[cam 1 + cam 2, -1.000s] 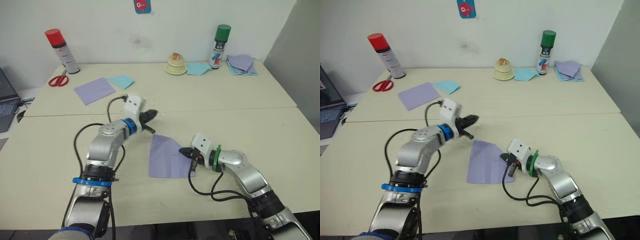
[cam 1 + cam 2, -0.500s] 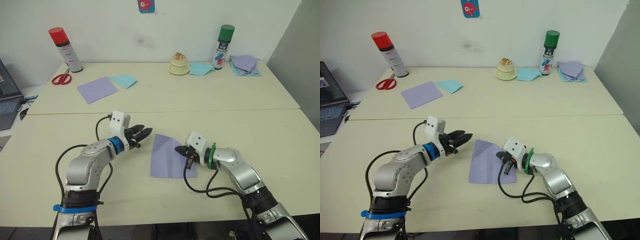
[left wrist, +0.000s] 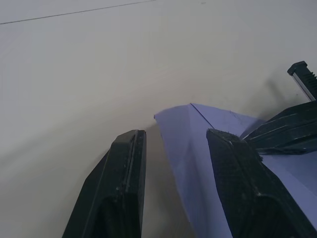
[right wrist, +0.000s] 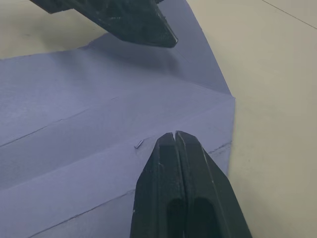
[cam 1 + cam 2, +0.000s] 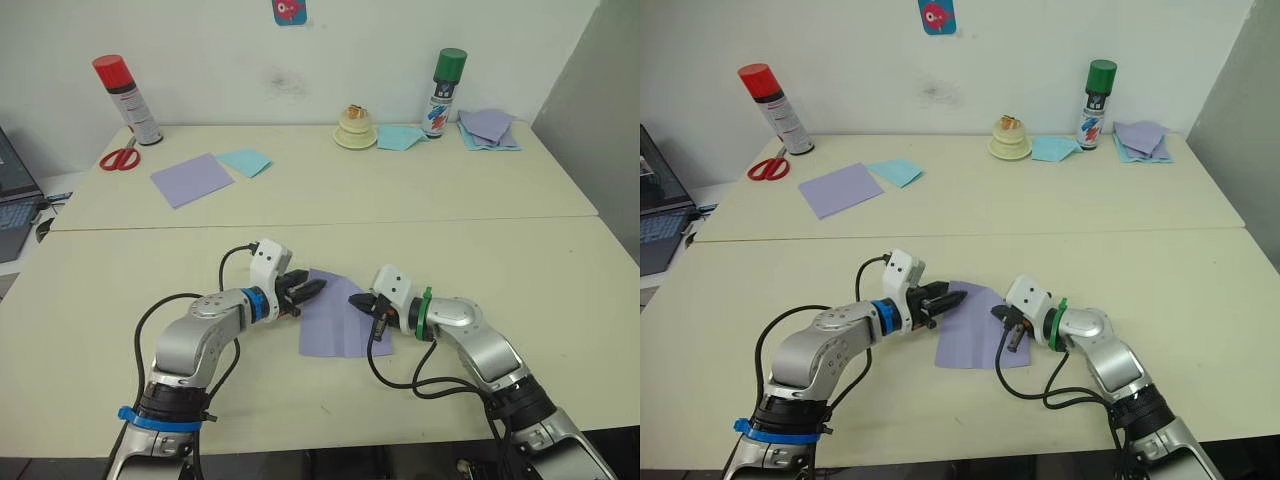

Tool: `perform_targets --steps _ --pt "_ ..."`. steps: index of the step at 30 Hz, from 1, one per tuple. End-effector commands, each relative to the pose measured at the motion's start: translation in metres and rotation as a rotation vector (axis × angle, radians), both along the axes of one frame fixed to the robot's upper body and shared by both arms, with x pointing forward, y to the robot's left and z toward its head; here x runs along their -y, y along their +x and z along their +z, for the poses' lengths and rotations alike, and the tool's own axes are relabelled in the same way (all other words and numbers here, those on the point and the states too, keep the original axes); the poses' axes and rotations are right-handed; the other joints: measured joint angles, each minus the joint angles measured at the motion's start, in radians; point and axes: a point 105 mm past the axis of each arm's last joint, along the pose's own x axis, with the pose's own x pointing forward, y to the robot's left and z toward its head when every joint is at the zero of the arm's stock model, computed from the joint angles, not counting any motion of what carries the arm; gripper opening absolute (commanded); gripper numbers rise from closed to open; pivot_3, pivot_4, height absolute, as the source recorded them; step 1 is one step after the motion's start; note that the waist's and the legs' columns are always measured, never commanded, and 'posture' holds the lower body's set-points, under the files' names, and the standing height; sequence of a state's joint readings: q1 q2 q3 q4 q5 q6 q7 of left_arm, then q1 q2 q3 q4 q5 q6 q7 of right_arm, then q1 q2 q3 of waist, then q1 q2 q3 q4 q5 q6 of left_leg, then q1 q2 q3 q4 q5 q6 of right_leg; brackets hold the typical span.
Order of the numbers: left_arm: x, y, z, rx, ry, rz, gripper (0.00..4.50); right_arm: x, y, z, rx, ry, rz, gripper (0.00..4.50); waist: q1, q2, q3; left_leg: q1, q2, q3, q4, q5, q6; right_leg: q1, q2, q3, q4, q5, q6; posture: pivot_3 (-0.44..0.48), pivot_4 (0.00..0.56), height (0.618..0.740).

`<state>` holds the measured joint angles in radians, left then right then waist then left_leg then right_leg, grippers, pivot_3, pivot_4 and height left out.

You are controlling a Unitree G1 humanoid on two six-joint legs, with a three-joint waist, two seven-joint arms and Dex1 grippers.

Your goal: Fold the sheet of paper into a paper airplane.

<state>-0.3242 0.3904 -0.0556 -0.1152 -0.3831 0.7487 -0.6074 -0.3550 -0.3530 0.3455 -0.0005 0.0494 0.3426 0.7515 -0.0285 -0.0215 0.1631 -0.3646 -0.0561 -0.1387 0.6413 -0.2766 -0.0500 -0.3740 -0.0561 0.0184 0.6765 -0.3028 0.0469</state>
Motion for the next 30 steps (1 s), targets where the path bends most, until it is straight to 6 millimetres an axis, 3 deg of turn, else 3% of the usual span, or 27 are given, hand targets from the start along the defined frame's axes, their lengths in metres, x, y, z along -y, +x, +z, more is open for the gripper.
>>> perform_targets --steps 1,6,7,17,26,30 --pt "0.004 -0.001 0.005 0.045 0.016 -0.041 1.67 0.006 -0.005 -0.016 -0.048 -0.047 -0.013 0.0 0.0 0.0 0.0 0.0 0.0 0.0 0.0 0.0 0.0 0.0 0.0 0.0 0.0 0.0 0.0 0.0 0.15 0.74" --pt "0.001 0.005 0.007 0.093 0.06 -0.032 0.1 0.006 -0.005 -0.015 -0.047 -0.046 -0.018 0.0 0.0 0.0 0.0 0.0 0.0 0.0 0.0 0.0 0.0 0.0 0.0 0.0 0.0 0.0 0.0 0.0 0.15 0.74" --pt "0.0 0.007 0.007 0.105 0.071 -0.032 0.02 0.006 -0.005 -0.015 -0.046 -0.045 -0.019 0.0 0.0 0.0 0.0 0.0 0.0 0.0 0.0 0.0 0.0 0.0 0.0 0.0 0.0 0.0 0.0 0.0 0.15 0.74" --pt "0.004 0.018 0.014 0.215 0.179 -0.108 0.02 0.003 -0.002 -0.005 -0.041 -0.016 -0.026 0.0 -0.002 0.0 0.0 0.0 0.0 0.0 0.0 0.0 0.0 0.0 0.0 0.0 0.0 0.0 0.0 0.0 0.15 0.74" --pt "0.019 0.003 0.011 0.347 0.334 -0.274 0.02 0.005 -0.004 -0.008 -0.054 -0.014 -0.041 0.0 -0.001 0.0 0.0 0.0 0.0 0.0 0.0 0.0 0.0 0.0 0.0 0.0 0.0 0.0 0.0 0.0 0.15 0.74" --pt "0.022 0.004 0.01 0.369 0.338 -0.266 0.02 0.005 -0.004 -0.008 -0.058 -0.013 -0.045 0.0 0.0 0.0 0.0 0.0 0.0 0.0 -0.001 0.0 0.001 0.0 0.0 0.0 0.0 0.0 0.0 0.0 0.15 0.74"
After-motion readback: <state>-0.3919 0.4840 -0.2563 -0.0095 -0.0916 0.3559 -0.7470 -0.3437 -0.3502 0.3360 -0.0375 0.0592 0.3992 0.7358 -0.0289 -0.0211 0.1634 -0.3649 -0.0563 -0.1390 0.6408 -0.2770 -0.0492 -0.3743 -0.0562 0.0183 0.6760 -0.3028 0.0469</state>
